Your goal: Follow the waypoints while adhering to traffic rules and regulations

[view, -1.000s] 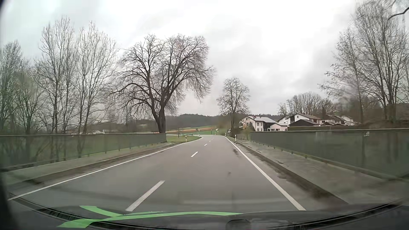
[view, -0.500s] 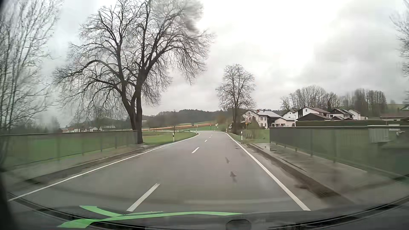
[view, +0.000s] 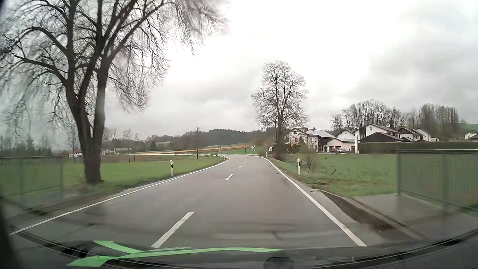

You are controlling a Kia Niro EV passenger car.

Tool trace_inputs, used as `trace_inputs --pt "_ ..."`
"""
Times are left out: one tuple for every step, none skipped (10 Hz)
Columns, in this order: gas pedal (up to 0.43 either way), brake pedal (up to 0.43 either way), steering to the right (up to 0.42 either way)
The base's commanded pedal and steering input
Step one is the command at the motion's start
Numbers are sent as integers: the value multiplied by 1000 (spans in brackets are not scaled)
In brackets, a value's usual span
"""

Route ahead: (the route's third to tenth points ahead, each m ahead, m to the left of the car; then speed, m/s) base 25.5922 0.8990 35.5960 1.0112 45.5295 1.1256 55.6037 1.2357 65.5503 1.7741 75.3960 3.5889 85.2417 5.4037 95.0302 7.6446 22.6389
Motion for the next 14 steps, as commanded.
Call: trace_inputs --pt "0 0 0" --pt "0 0 -1" --pt "0 0 -1" --pt "0 0 0" --pt "0 0 0" --pt "0 0 0" --pt "0 0 -2" --pt "0 0 -2" --pt "0 0 -2" --pt "0 0 -2" --pt "0 0 -4" --pt "0 0 -10" --pt "0 0 -12" --pt "0 0 -12"
